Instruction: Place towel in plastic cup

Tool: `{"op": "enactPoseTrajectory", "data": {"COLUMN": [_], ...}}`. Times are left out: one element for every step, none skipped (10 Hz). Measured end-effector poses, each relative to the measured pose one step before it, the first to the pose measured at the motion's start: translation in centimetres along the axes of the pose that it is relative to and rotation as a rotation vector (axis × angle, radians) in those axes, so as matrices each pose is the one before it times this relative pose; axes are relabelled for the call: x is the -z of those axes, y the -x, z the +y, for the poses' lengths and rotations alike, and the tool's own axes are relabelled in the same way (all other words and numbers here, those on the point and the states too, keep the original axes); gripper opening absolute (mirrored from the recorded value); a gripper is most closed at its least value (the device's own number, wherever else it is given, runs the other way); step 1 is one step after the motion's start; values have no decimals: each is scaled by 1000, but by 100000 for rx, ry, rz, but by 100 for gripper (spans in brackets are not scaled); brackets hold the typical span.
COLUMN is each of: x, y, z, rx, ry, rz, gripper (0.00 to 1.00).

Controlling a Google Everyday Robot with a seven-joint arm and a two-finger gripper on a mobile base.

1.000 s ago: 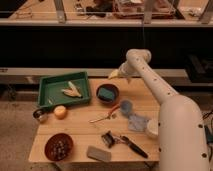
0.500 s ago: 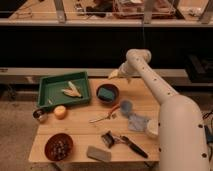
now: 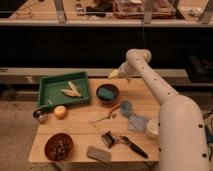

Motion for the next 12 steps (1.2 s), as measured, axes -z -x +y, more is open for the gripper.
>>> {"op": "enactPoseTrajectory", "data": {"x": [718, 746, 1960, 2571, 2725, 1879, 2531, 1717, 1041, 1101, 307, -1], "y": [-306, -180, -237, 31, 233, 576, 1824, 2148, 1578, 1620, 700, 1096], "z": [-551, -699, -698, -415, -786, -547, 180, 360, 372, 328, 218, 888], "rx": [1552, 1372, 1590, 1340, 1925, 1289, 743, 87, -202, -170, -63, -757], "ry": [678, 88, 1191, 3027, 3459, 2588, 3244, 1371, 602, 155, -253, -158], "rz": [-1581, -1205, -1586, -2182, -2194, -2266, -3654, -2710, -1941, -2235, -1102, -1764], "gripper": [80, 80, 80, 80, 80, 80, 80, 80, 80, 80, 80, 80]}}
